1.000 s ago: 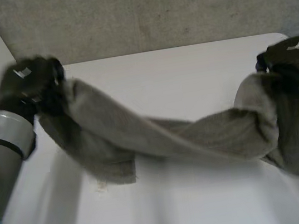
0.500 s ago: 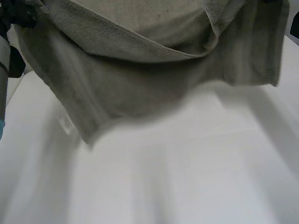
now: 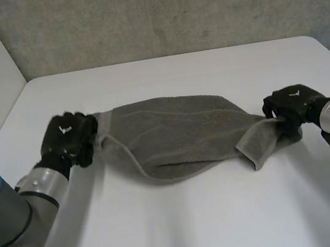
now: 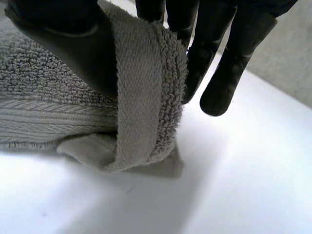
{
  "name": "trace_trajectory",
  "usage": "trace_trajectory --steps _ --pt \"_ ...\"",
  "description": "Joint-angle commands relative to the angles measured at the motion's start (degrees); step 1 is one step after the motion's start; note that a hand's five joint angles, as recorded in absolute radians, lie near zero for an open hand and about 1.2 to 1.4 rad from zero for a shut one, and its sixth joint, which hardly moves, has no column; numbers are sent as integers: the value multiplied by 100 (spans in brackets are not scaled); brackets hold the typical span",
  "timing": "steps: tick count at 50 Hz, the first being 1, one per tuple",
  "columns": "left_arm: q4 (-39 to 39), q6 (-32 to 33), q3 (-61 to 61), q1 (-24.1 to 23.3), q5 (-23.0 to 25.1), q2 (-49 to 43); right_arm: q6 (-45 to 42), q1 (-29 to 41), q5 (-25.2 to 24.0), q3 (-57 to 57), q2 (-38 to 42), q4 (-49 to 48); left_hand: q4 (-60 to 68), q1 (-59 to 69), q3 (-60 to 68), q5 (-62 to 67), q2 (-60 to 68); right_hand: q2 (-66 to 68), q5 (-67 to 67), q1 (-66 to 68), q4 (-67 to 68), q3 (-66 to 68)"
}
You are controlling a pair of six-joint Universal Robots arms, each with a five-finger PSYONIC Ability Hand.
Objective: Fold the towel.
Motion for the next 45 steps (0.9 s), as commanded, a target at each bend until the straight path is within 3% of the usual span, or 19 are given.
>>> trace_trajectory --steps 1,2,3,4,7,15,24,31,38,45 --pt "31 575 -21 -78 19 -351 -4 10 -125 43 121 -141 -1593 -1275 -1876 -2459 -1531 -3605 -3666 -3642 -3724 -3703" --pt "31 716 -38 -87 19 -334 -65 2 -213 96 121 -193 -2919 -2601 -3202 -3785 -2857 -4502 -4563 -4539 -4621 -4601" --pt "31 717 -38 -87 19 -334 -65 2 -214 96 121 -194 -2932 -2614 -3215 -3798 -2870 -4511 -4572 -4548 -4630 -4610" --pt "22 830 -90 -96 19 -299 -170 -16 -318 157 112 -255 -4131 -3813 -4414 -4997 -4069 -4927 -4988 -4965 -5046 -5026" --pt "31 1033 -240 -149 11 -107 -529 -34 -573 394 -46 -317 -5300 -4982 -5583 -6166 -5238 -5517 -5578 -5554 -5636 -5616" --pt "40 1376 -697 -394 19 675 -1514 19 -1021 1307 -1012 -492 -6429 -6111 -6712 -7295 -6367 -5907 -5968 -5945 -6026 -6006" --pt "338 1860 -1172 -536 2 765 -2481 37 -1119 2354 -1514 -1221 -6768 -6449 -7051 -7633 -6705 -5739 -5800 -5777 -5858 -5838" --pt "461 2772 -1357 -562 -94 361 -2887 -25 -1136 2680 -1479 -1451 -6768 -6449 -7051 -7633 -6705 -5486 -5547 -5524 -5605 -5585" --pt "453 2888 -1409 -580 -350 193 -3386 -42 -1206 3005 -1462 -1468 -6684 -6365 -6966 -7549 -6621 -4563 -4624 -4600 -4682 -4662" --pt "470 2879 -1331 -615 -639 -9 -3905 -51 -1312 3181 -1453 -1451 -6382 -6064 -6665 -7248 -6320 -4528 -4589 -4565 -4647 -4627"
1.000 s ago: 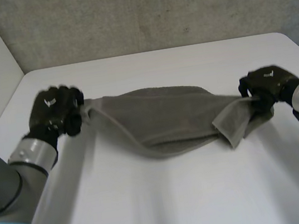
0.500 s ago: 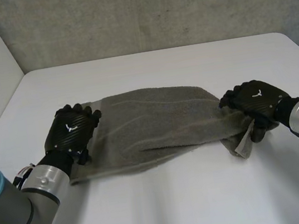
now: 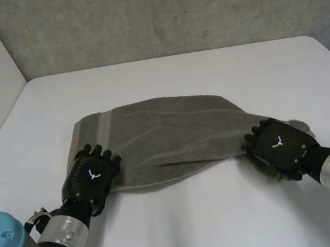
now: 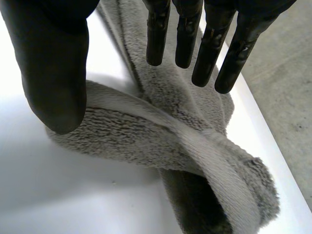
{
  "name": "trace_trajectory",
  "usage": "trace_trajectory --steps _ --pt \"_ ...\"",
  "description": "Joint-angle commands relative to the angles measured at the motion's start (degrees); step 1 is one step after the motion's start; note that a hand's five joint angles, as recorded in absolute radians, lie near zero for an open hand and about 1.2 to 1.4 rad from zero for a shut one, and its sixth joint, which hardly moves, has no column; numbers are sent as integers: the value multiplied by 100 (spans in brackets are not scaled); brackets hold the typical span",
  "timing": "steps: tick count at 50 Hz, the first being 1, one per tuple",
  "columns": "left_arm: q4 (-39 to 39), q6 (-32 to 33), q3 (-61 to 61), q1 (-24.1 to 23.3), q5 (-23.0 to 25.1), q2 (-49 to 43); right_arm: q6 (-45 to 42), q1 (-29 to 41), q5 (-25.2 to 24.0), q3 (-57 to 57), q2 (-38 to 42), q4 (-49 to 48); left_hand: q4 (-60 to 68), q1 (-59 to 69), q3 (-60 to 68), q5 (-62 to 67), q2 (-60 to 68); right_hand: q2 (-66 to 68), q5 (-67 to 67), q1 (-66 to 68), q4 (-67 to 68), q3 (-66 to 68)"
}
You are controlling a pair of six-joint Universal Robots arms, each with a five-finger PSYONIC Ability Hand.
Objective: Fold the towel.
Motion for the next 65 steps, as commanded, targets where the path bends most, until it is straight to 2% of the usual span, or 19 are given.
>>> trace_trajectory --steps 1,7,12,17,18,19,22,26,30,31,32,36,44,50,52,53,55,57,65 --pt "8 -42 76 -32 -248 -157 -582 -6 -98 218 10 31 -186 -134 -71 -947 -257 284 194 298 253 278" --pt "43 -34 260 -41 -388 -464 -847 -6 -80 342 19 22 251 302 366 -510 180 622 531 636 591 615" --pt "52 -25 366 -50 -503 -685 -1031 -94 -80 377 19 13 537 589 653 -223 467 1698 1608 1712 1667 1692" --pt "52 -16 410 -50 -512 -790 -1058 -147 -71 359 19 -31 773 824 888 12 702 4197 4107 4211 4167 4191" --pt "52 -16 418 -50 -512 -799 -1058 -147 -71 359 19 -31 989 1041 1105 229 919 4205 4114 4219 4174 4198" --pt "52 -25 427 -50 -512 -799 -1032 -164 -63 359 19 -92 1374 1426 1490 614 1304 5320 5230 5334 5290 5314" --pt "61 -42 445 -59 -512 -799 -900 -173 -28 342 19 -285 1748 1800 1864 988 1678 5376 5286 5390 5345 5370" --pt "96 -51 523 -102 -512 -746 -557 -191 113 307 -17 -497 3541 3593 3657 2781 3471 5376 5286 5390 5345 5370" --pt "166 -60 594 -147 -521 -702 879 -226 525 105 -261 -751 4759 4811 4875 3999 4689 5376 5286 5390 5345 5370" --pt "210 -69 638 -155 -521 -685 885 -226 526 104 -263 -751 5392 5444 5508 4632 5322 5376 5286 5390 5345 5370" --pt "254 -69 673 -164 -529 -659 1555 -243 613 17 -463 -830 5613 5665 5728 4852 5542 5376 5286 5390 5345 5370" --pt "316 -78 744 -217 -538 -553 3393 -567 746 -246 -982 -919 5615 5667 5730 4854 5544 5376 5286 5390 5345 5370" --pt "307 -130 796 -182 -951 458 4883 -1288 764 -1045 -1939 -647 5615 5667 5730 4854 5544 5376 5286 5390 5345 5370" --pt "166 -693 919 143 -1048 1750 4488 -1641 746 -1671 -2152 294 5615 5667 5730 4854 5544 5376 5286 5390 5345 5370" --pt "43 -877 937 240 -1021 1935 3580 -1737 755 -1951 -2013 1064 5615 5667 5730 4854 5544 5376 5286 5390 5345 5370" --pt "-131 -1017 972 310 -1004 2039 3574 -1738 755 -1952 -2012 1068 5615 5667 5730 4854 5544 5376 5286 5390 5345 5370" --pt "-343 -1132 1016 337 -995 2049 2324 -1607 816 -2066 -1618 1873 5615 5667 5730 4854 5544 5376 5286 5390 5345 5370" --pt "-676 -1316 1025 311 -908 1962 1839 -1475 825 -2084 -1372 2181 5615 5667 5730 4854 5544 5376 5286 5390 5345 5370" --pt "-923 -1352 1157 126 -538 713 1456 -324 1579 -2119 -414 2264 5615 5667 5730 4854 5544 5376 5286 5390 5345 5370"
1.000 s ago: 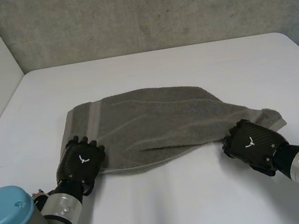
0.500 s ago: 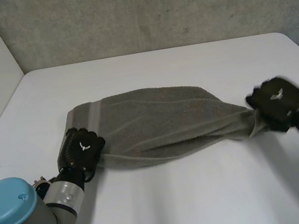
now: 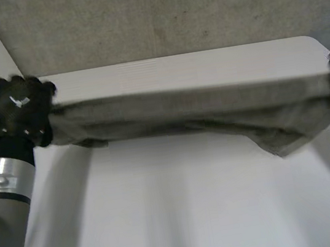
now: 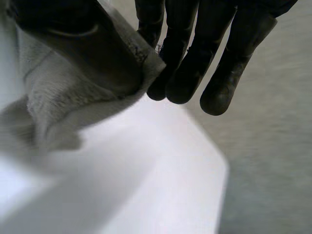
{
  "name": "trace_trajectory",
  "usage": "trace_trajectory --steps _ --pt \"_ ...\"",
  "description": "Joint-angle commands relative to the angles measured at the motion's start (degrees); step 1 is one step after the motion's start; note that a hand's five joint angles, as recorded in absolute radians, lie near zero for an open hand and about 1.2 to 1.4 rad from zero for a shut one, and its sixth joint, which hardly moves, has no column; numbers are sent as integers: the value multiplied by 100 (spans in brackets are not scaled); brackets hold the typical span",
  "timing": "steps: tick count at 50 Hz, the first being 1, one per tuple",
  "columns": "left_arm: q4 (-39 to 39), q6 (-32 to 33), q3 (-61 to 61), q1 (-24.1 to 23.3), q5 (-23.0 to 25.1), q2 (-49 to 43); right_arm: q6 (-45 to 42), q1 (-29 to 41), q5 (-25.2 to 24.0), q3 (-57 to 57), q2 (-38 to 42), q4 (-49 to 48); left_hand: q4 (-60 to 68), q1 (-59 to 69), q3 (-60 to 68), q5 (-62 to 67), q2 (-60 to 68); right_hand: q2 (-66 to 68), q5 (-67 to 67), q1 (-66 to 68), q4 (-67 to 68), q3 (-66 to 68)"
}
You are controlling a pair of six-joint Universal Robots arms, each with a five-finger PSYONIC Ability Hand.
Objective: Fold the towel.
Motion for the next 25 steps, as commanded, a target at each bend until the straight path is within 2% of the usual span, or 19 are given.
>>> trace_trajectory --steps 1,5,9,10,12,13,14,15,16,17,19,20,21,22,24,25 --pt "-215 -3 277 -174 263 -1307 -352 1061 797 -68 982 -61 -655 -343 -839 -1601 -654 332 245 380 335 375" --pt "-233 14 612 -166 263 -1776 -432 1326 1133 -280 1353 -176 -655 -343 -839 -1601 -654 332 245 380 335 375" --pt "-435 67 1403 -104 263 -2347 -432 1791 1598 -1182 2072 -281 -655 -343 -839 -1601 -654 332 245 380 335 375" --pt "-601 154 1856 -104 271 -2582 -432 1792 1599 -1185 2074 -282 -655 -343 -839 -1601 -654 332 245 380 335 375" --pt "-708 243 2264 -104 245 -2734 -388 2063 1765 -1919 2450 -386 -655 -343 -839 -1601 -654 332 245 380 335 375" --pt "-786 330 2708 -104 210 -2864 -388 2065 1766 -1923 2452 -387 -655 -343 -839 -1601 -654 332 245 380 335 375" --pt "-813 400 3165 -113 193 -2935 -327 2169 1914 -2411 2626 -561 -655 -343 -839 -1601 -654 332 245 380 335 375" --pt "-813 401 3170 -113 192 -2936 -326 2170 1915 -2416 2627 -563 -655 -343 -839 -1601 -654 332 245 380 335 375" --pt "-804 419 3644 -113 157 -2980 -204 2240 2089 -2912 2732 -920 -655 -343 -839 -1601 -654 332 245 380 335 375" --pt "-787 366 4184 -122 88 -2989 -203 2241 2091 -2917 2733 -923 -655 -343 -839 -1601 -654 332 245 380 335 375" --pt "-726 314 4624 -139 -9 -2954 522 2346 2354 -3408 2707 -2601 -655 -343 -839 -1601 -654 332 245 380 335 375" --pt "-577 235 5081 -183 -140 -2919 527 2346 2355 -3409 2707 -2611 -655 -343 -839 -1601 -654 332 245 380 335 375" --pt "-350 95 5373 -209 -237 -2884 918 2355 2372 -3304 2506 -3611 -655 -343 -839 -1601 -654 332 245 380 335 375" --pt "-347 93 5376 -210 -238 -2883 922 2355 2372 -3303 2504 -3621 -655 -343 -839 -1601 -654 332 245 380 335 375" --pt "-84 -153 5604 -218 -300 -2839 1307 2354 2373 -2989 1927 -4619 -655 -343 -839 -1601 -654 332 245 380 335 375" --pt "203 -440 5656 -201 -309 -2735 1352 2294 2355 -2909 1742 -4684 -655 -343 -839 -1601 -654 332 245 380 335 375"
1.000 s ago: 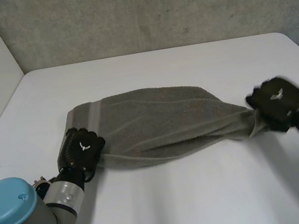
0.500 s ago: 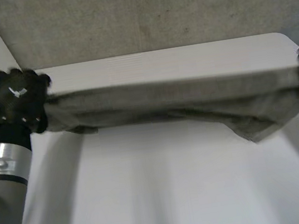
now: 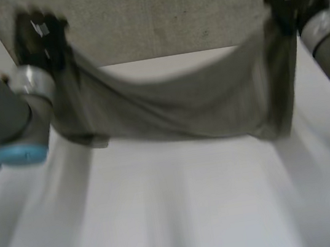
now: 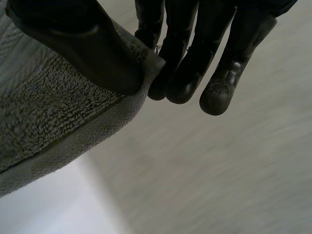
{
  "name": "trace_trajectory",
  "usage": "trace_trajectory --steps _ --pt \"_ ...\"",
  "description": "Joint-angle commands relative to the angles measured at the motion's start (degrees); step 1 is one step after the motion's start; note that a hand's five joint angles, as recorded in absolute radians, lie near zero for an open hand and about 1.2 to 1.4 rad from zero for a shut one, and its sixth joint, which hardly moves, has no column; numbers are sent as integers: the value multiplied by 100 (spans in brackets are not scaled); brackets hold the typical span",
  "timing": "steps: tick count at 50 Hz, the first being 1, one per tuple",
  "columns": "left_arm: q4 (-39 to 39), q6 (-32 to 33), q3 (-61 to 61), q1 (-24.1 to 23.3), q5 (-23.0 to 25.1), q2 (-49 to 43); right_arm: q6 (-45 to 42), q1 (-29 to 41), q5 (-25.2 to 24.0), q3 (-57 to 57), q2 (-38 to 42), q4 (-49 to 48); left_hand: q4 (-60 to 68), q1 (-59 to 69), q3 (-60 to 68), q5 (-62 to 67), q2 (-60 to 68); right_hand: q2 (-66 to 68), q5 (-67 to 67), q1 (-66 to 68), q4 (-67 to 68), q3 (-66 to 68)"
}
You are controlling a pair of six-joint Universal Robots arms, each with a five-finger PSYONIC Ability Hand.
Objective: Fold the towel.
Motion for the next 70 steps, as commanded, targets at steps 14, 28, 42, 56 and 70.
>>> trace_trajectory --steps 14,28,42,56,70 --pt "1320 -1514 -1338 228 234 427 770 -58 -1237 1329 -642 -1185 -655 -349 -861 -1616 -655 331 240 369 335 374" --pt "2797 -1356 -4566 483 1395 567 139 -593 -2512 3746 -799 -1124 -655 -349 -861 -1616 -655 331 240 369 335 374" --pt "2208 -1435 -5579 1046 1431 2739 848 -1744 -2636 4047 -3171 650 -655 -349 -861 -1616 -655 331 240 369 335 374" --pt "1197 -1444 -5842 1213 1809 3240 595 -2194 -2627 3774 -3149 1540 -655 -349 -861 -1616 -655 331 240 369 335 374" --pt "1057 -1286 -3188 923 1915 -38 137 -947 -1328 1255 366 1478 -655 -349 -861 -1616 -655 331 240 369 335 374"
